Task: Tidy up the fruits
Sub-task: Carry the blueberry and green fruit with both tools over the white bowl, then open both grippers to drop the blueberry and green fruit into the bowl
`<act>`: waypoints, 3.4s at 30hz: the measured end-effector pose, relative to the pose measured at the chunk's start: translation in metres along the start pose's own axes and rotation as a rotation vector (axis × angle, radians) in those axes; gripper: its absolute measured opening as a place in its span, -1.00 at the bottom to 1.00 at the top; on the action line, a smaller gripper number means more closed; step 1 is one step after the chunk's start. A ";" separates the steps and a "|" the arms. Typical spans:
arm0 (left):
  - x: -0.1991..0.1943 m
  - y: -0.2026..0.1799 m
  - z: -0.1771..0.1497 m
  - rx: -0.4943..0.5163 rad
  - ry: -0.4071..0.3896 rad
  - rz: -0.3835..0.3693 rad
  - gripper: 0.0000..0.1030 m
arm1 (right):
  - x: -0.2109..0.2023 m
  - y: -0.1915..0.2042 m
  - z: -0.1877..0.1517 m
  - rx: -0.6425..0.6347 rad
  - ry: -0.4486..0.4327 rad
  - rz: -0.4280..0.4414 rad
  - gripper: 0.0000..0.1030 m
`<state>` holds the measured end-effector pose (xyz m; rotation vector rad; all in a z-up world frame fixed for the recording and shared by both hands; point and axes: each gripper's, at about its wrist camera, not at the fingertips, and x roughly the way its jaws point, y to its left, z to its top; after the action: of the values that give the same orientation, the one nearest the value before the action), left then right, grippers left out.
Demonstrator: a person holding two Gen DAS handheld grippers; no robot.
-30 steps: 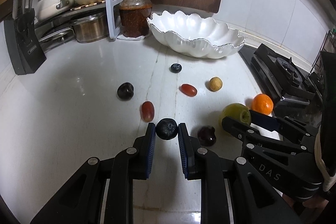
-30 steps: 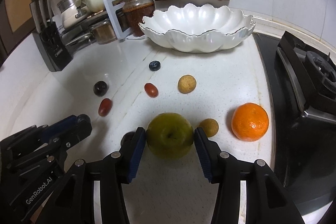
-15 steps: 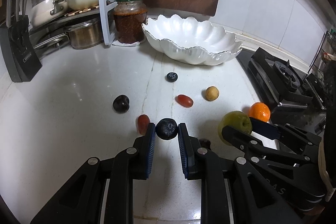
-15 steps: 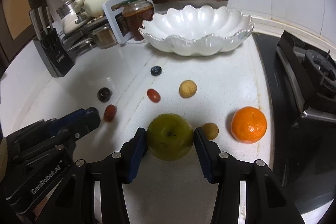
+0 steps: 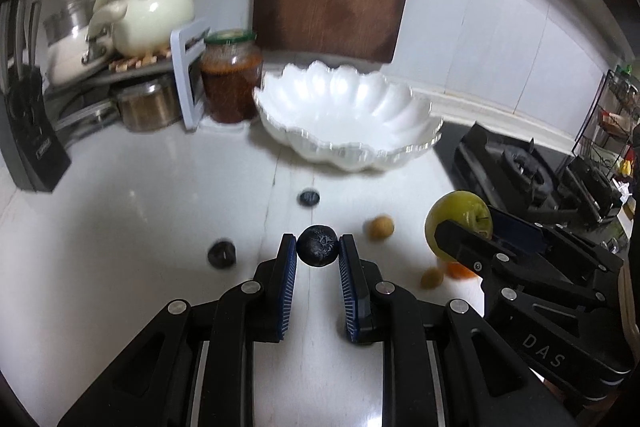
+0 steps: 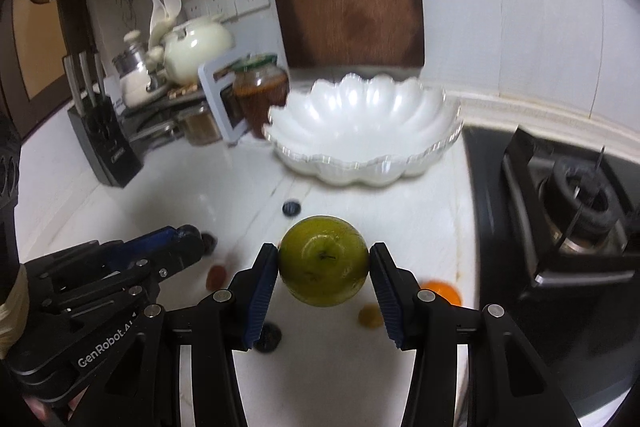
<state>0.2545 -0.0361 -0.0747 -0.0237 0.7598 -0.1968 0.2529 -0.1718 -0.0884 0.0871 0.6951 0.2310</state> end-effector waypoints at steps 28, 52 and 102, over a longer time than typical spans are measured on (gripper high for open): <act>0.041 -0.002 0.148 0.106 -0.131 -0.045 -0.57 | 0.038 -0.023 0.127 0.010 -0.191 -0.128 -0.06; 0.199 0.008 0.215 0.126 0.132 -0.028 -0.57 | 0.175 -0.074 0.188 0.044 0.104 -0.160 -0.06; 0.155 0.009 0.201 0.113 0.129 0.108 0.42 | 0.149 -0.075 0.172 0.050 0.174 -0.203 0.22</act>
<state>0.5034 -0.0658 -0.0350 0.1377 0.8755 -0.1389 0.4883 -0.2097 -0.0617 0.0440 0.8774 0.0266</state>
